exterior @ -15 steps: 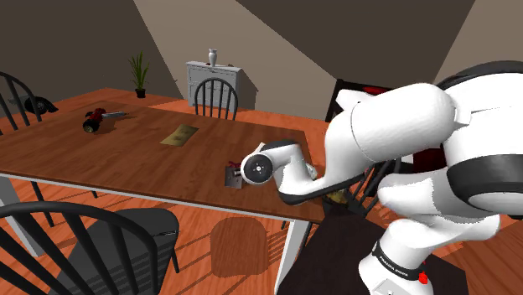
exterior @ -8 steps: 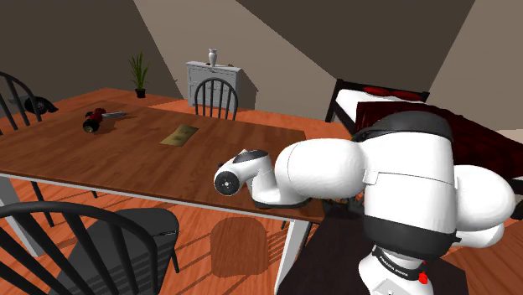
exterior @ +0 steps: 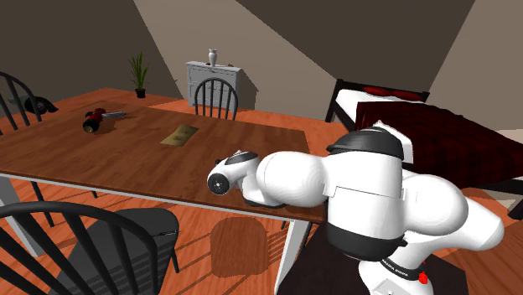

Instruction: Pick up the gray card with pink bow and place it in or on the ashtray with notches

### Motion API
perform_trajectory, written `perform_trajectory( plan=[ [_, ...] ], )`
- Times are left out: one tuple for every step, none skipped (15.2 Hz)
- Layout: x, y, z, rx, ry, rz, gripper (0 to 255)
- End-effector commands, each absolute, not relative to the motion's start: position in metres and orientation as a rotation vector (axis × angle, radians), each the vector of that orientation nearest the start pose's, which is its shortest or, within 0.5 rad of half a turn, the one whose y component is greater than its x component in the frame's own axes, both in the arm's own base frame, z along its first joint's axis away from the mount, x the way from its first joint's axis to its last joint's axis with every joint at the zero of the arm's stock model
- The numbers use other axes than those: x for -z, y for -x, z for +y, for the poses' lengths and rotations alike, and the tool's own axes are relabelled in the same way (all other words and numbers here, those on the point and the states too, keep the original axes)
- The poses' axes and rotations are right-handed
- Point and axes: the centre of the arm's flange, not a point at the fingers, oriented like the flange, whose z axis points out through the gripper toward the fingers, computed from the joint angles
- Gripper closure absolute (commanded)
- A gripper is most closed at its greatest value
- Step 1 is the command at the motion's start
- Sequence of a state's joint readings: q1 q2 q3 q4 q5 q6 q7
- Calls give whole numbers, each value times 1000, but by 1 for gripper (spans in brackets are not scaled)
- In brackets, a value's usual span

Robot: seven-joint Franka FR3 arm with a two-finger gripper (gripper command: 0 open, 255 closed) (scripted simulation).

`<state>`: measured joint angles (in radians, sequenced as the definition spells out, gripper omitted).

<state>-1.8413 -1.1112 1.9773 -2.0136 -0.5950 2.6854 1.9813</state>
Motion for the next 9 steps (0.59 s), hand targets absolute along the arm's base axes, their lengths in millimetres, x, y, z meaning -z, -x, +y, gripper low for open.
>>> perform_trajectory(
  plan=[
    [-188, -604, 120, -1298, -1960, -955, 0],
    [-187, -605, 118, -1298, -1960, -955, 0],
    [-187, -605, 118, -1298, -1960, -955, 0],
    [-187, -605, 118, -1298, -1960, -955, 0],
    [-187, -605, 118, -1298, -1960, -955, 0],
    [-187, -605, 118, -1298, -1960, -955, 0],
    [-187, -605, 118, -1298, -1960, -955, 0],
    [-187, -605, 118, -1298, -1960, -955, 0],
    [-187, -605, 118, -1298, -1960, -955, 0]
  ],
)
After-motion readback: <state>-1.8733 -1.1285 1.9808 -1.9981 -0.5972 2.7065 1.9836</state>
